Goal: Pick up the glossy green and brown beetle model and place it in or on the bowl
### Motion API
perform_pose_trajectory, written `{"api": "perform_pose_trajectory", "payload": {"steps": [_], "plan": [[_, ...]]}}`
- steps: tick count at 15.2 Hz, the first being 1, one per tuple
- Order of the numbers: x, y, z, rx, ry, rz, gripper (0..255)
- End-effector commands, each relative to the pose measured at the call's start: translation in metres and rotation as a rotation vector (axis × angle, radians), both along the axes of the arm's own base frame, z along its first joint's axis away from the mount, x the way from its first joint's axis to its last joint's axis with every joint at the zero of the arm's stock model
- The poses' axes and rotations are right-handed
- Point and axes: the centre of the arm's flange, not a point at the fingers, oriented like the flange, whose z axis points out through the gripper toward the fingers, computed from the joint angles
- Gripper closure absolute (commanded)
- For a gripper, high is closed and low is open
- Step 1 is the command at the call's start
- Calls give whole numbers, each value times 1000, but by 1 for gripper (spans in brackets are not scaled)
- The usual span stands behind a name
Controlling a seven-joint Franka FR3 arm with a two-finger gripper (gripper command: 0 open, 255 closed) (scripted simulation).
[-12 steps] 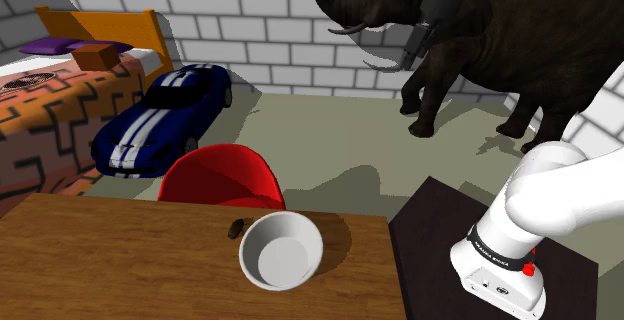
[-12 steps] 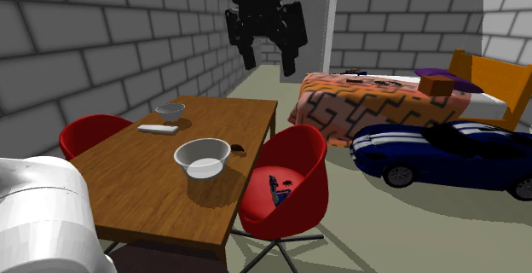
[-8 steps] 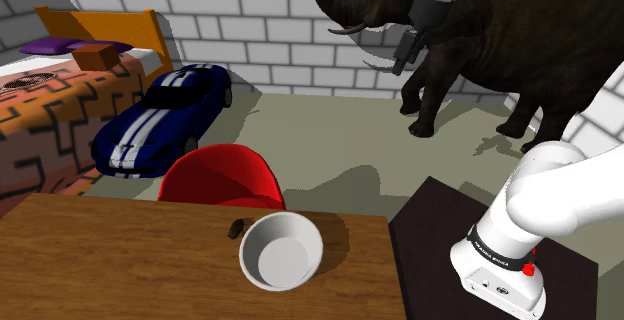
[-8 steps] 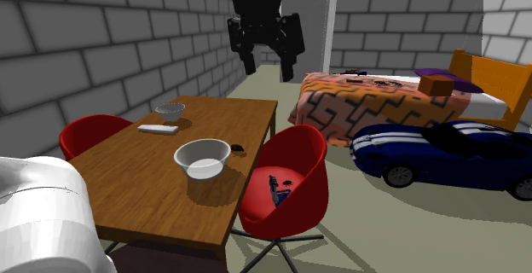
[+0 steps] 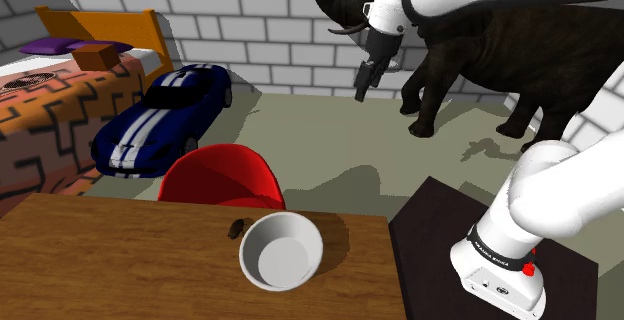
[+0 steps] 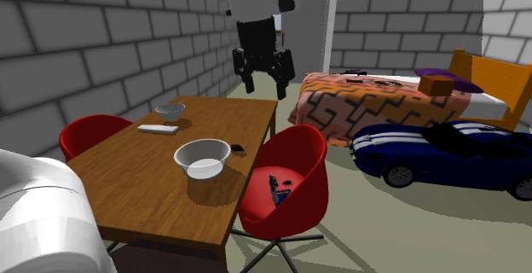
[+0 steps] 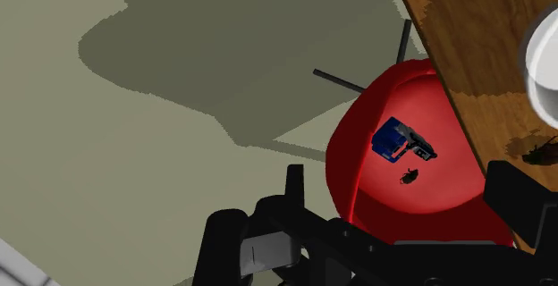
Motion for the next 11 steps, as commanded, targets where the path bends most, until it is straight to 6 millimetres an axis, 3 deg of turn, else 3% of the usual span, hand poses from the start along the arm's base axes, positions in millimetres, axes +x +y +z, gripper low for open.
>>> {"api": "perform_pose_trajectory", "payload": {"steps": [1, 11], "plan": [[14, 18, -14, -2, 8, 17, 0], [72, 110, -92, -15, 53, 101, 0]]}}
